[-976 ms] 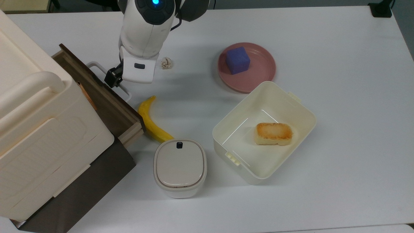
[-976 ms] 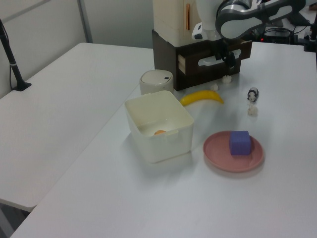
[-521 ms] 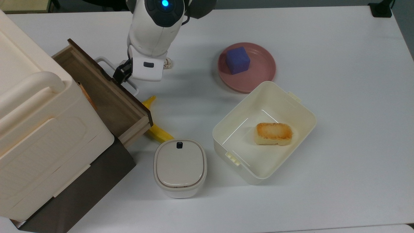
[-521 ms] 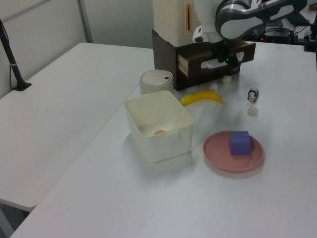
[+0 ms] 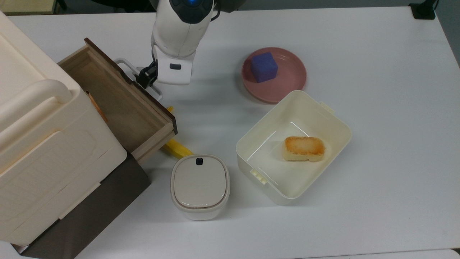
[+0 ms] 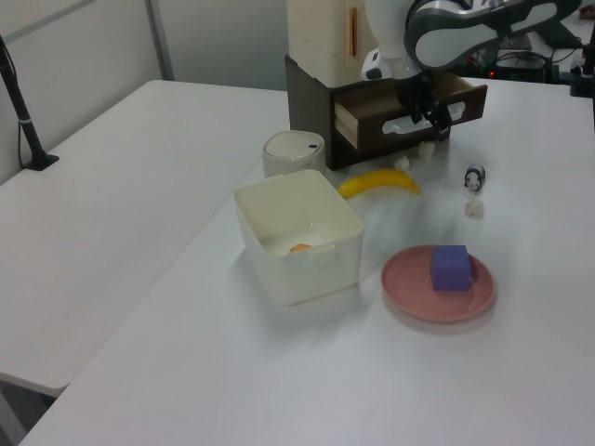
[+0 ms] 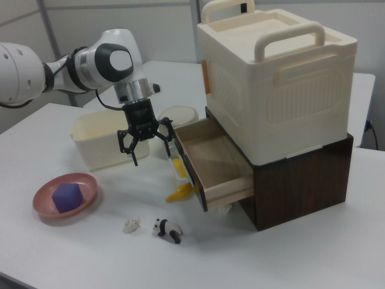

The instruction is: Slide the drawer open

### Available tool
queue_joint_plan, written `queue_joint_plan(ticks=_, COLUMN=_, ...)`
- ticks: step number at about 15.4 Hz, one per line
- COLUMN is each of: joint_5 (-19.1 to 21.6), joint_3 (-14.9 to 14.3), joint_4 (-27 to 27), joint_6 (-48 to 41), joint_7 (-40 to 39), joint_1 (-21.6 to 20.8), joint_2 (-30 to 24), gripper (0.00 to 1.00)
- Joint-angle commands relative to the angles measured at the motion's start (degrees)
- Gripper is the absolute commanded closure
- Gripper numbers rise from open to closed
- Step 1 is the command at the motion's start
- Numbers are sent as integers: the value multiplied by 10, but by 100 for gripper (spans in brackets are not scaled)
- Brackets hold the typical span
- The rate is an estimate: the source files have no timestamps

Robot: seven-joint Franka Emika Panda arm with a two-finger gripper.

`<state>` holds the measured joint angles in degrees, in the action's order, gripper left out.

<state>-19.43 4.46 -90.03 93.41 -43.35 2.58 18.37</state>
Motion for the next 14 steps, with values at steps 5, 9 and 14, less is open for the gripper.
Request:
queue_joint_plan(ticks=5, joint_5=66, joint_3=1, joint_4=22, joint_6=-11, joint_7=47, joint_1=15, joint_2=-28, gripper=0)
queue_joint_plan(ticks=9, joint_5=128, joint_3=-8, joint_4=50, joint_6=-14, joint_7=130, joint_1=37, joint_2=-60, gripper=0)
queue_joint_plan(ticks=14, joint_5=172, joint_3=-6, joint_4=49, joint_6=-10, joint_7=391, joint_1=39, joint_2=-97, gripper=0)
